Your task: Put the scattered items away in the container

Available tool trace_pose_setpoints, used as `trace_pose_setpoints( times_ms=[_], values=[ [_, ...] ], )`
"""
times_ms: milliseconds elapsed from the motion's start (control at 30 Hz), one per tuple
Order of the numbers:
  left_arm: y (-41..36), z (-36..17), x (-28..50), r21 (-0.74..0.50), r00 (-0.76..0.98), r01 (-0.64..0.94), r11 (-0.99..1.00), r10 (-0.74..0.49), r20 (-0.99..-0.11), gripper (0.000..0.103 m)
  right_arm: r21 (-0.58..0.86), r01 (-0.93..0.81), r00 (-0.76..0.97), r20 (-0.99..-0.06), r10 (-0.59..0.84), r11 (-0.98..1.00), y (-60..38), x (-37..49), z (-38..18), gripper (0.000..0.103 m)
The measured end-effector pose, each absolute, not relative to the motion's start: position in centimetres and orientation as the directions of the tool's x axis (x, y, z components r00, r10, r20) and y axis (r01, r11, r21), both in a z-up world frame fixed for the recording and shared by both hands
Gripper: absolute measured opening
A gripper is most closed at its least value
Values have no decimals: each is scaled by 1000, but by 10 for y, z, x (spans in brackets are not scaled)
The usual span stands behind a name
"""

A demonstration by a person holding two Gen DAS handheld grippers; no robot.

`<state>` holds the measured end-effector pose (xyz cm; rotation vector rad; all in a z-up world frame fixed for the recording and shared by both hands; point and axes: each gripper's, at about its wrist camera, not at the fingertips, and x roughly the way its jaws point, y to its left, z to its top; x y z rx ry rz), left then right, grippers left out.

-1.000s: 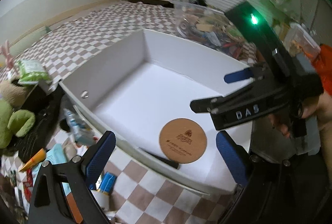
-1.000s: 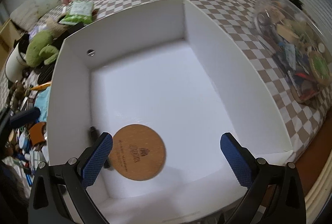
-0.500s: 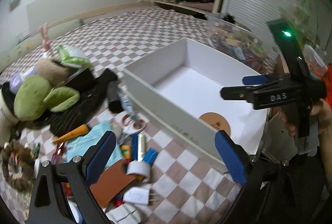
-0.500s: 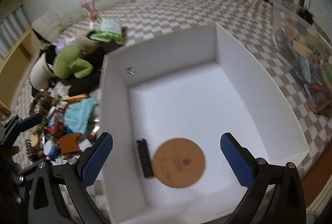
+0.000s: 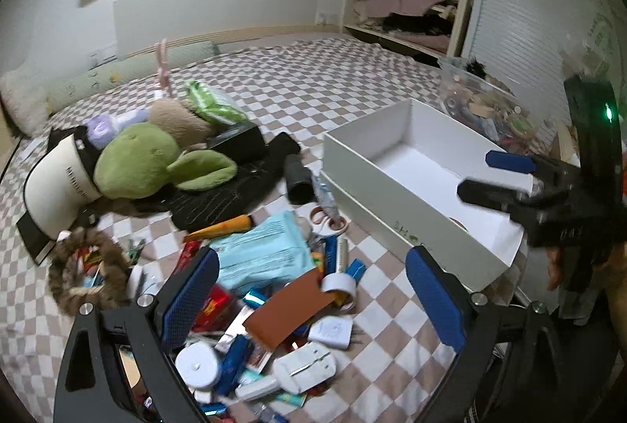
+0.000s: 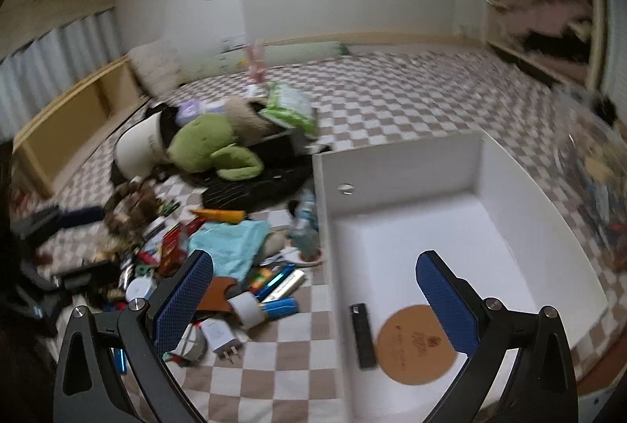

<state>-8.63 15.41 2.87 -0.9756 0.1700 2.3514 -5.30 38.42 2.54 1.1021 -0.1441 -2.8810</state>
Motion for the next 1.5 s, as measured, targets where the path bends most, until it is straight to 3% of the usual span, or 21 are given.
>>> trace_pose_setpoints(
  times_ms=[167, 733, 1100, 1500],
  values=[
    [121, 29, -81, -103, -599, -497, -862, 426, -678, 96, 29, 43, -739, -672, -51, -999, 350, -54, 21, 103],
    [24, -16, -71, -73, -607, -310, -948, 256, -753, 96, 126, 107, -611, -775, -165, -986, 304, -69, -22, 103],
    [-28, -78, -50, -85, -487, -99, -991, 123, -864, 96, 56, 255, -493, -851, -179, -965, 254, -67, -60, 103],
    [-38, -126, -32, 2, -352, 11, -1000, -6, -936, 96, 17, 339, -445, -878, -176, -940, 213, -55, -82, 103]
  ],
)
